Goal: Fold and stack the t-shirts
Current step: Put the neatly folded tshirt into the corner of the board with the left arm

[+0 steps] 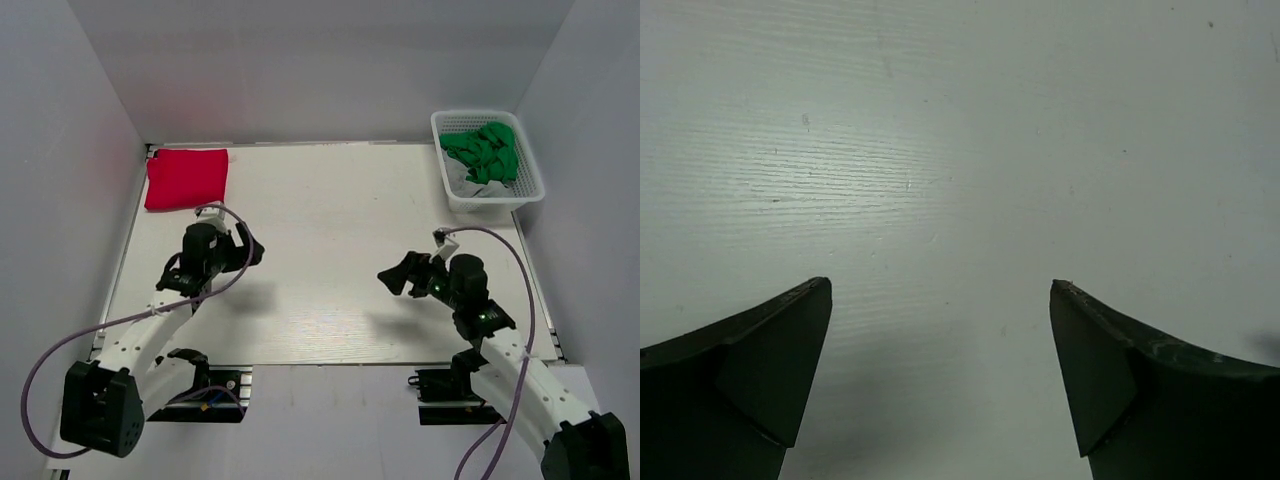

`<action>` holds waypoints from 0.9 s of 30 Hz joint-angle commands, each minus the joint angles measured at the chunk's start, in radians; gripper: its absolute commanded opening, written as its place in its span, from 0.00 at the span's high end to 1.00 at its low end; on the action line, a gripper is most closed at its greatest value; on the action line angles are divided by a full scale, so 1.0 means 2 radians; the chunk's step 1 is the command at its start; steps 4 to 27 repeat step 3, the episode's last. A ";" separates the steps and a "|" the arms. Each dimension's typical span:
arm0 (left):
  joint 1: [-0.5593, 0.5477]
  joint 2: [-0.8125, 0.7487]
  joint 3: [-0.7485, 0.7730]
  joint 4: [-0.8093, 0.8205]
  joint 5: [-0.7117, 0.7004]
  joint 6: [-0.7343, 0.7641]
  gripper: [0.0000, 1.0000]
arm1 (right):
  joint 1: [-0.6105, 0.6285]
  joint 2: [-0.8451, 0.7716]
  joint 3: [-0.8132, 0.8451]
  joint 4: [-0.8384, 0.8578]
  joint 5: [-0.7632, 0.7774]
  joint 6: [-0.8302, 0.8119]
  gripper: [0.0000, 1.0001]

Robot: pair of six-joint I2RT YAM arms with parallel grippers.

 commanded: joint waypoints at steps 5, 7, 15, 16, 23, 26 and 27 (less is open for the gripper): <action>-0.014 -0.009 0.015 0.017 -0.008 0.001 0.00 | 0.001 -0.033 -0.015 0.007 0.016 -0.003 0.10; -0.014 -0.009 0.015 0.017 -0.008 0.001 0.00 | 0.001 -0.033 -0.015 0.007 0.016 -0.003 0.10; -0.014 -0.009 0.015 0.017 -0.008 0.001 0.00 | 0.001 -0.033 -0.015 0.007 0.016 -0.003 0.10; -0.014 -0.009 0.015 0.017 -0.008 0.001 0.00 | 0.001 -0.033 -0.015 0.007 0.016 -0.003 0.10; -0.014 -0.009 0.015 0.017 -0.008 0.001 0.00 | 0.001 -0.033 -0.015 0.007 0.016 -0.003 0.10; -0.014 -0.009 0.015 0.017 -0.008 0.001 0.00 | 0.001 -0.033 -0.015 0.007 0.016 -0.003 0.10; -0.014 -0.009 0.015 0.017 -0.008 0.001 0.00 | 0.001 -0.033 -0.015 0.007 0.016 -0.003 0.10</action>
